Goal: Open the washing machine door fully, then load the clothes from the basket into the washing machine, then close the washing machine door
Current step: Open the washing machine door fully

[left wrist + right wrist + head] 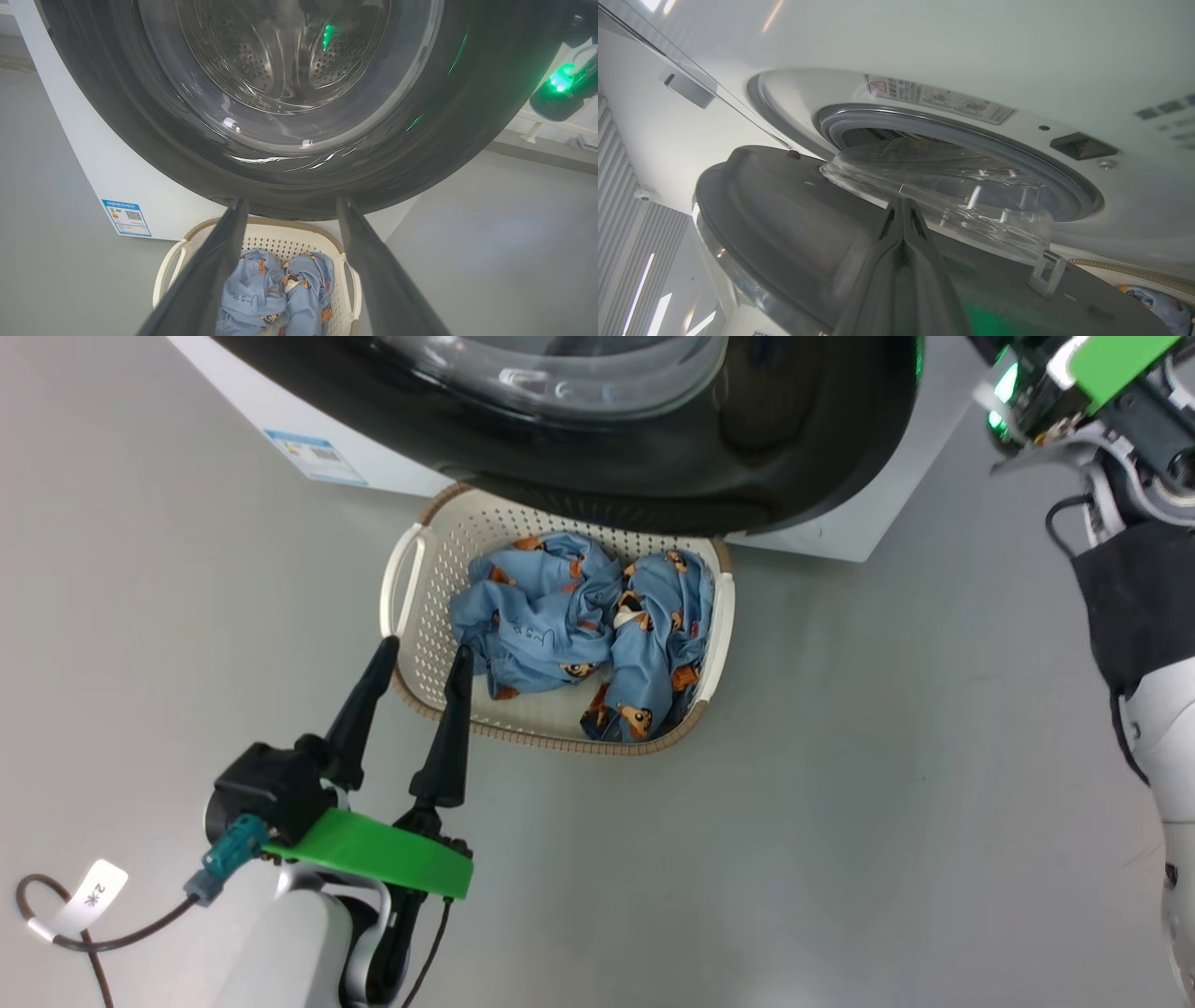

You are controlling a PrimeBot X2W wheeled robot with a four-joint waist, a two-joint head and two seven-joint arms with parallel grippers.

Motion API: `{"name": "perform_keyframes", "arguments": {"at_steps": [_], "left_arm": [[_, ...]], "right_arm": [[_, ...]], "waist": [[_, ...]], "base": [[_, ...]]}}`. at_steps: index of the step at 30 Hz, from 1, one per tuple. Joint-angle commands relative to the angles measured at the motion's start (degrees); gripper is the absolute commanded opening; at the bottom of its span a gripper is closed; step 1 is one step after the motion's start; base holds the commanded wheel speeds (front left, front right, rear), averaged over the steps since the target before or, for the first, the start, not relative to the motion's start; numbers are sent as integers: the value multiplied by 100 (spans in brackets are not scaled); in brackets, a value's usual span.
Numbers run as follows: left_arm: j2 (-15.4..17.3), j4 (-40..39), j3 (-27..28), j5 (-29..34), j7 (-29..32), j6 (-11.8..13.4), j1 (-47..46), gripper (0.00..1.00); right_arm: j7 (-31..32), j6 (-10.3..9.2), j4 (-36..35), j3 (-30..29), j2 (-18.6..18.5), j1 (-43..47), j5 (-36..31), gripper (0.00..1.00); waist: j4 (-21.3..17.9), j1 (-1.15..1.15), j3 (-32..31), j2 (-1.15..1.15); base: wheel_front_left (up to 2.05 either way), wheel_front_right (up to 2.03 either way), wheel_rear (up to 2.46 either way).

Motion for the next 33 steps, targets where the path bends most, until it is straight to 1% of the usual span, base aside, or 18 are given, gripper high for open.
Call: {"name": "perform_keyframes", "arguments": {"at_steps": [1,9,18,26,33], "left_arm": [[110,-139,200,-5,-36,-9,123,100],[143,-148,279,52,-36,-9,331,100],[197,-175,463,178,-36,-9,662,100],[208,-136,696,312,-36,-9,942,100],[200,-121,856,394,-36,-9,1211,100]], "right_arm": [[78,9,-190,140,156,137,26,0],[255,9,-376,366,195,610,17,0],[490,9,-640,684,342,1291,61,0],[703,9,-917,882,454,1801,135,0],[895,9,-1220,1058,580,2352,182,0]], "waist": [[-26,0,-59,0],[-104,0,-392,0],[-181,0,-822,0],[-163,0,-1190,0],[-58,0,-1524,0]], "base": [[0,0,0],[0,0,0],[0,0,0],[0,0,0],[0,0,0]]}}
